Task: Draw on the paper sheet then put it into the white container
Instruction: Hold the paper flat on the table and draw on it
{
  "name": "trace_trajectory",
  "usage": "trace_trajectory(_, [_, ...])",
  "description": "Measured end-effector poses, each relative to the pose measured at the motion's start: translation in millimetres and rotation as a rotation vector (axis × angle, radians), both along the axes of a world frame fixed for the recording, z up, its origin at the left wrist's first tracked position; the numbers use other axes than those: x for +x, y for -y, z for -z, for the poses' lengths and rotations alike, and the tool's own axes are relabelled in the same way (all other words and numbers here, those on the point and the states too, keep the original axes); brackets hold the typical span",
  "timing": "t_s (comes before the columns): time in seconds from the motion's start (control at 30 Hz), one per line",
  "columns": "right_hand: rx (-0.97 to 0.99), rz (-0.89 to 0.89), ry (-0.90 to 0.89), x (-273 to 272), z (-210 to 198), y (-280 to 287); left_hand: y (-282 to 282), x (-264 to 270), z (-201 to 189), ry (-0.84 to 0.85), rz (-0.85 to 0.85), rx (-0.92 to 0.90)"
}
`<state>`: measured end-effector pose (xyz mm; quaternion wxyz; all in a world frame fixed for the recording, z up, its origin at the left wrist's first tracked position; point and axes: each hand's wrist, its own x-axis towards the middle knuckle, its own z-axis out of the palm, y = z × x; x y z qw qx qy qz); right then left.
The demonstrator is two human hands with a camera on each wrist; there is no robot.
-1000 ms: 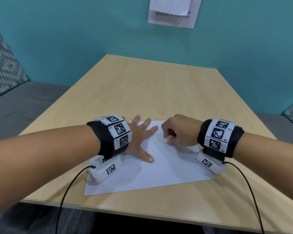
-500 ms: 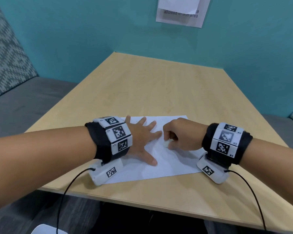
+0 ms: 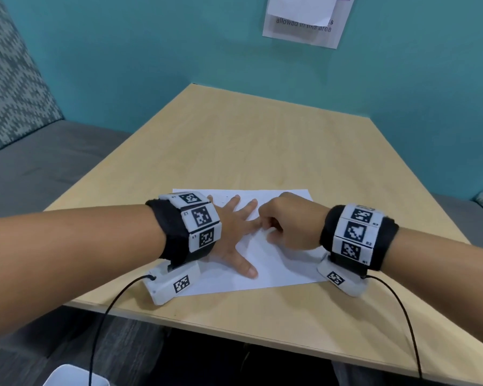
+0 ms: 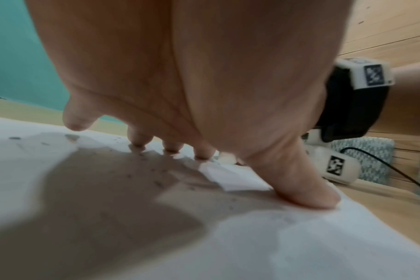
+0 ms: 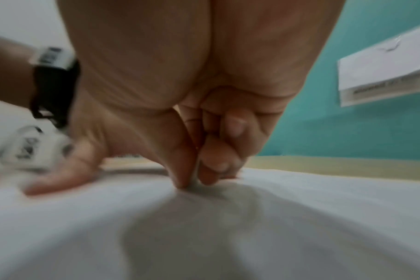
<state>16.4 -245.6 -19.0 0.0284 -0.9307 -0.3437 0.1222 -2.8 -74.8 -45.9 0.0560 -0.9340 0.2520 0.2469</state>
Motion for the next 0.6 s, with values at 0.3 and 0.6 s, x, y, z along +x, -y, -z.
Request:
trace_trajectory(0.3, [0.032, -0.005, -0.008, 3, -1, -1, -2, 2, 4, 0.003, 0.006, -0.018])
trace_trajectory(0.6, [0.014, 0.002, 0.014, 7, -1, 10, -3, 2, 5, 0.027, 0.006, -0.011])
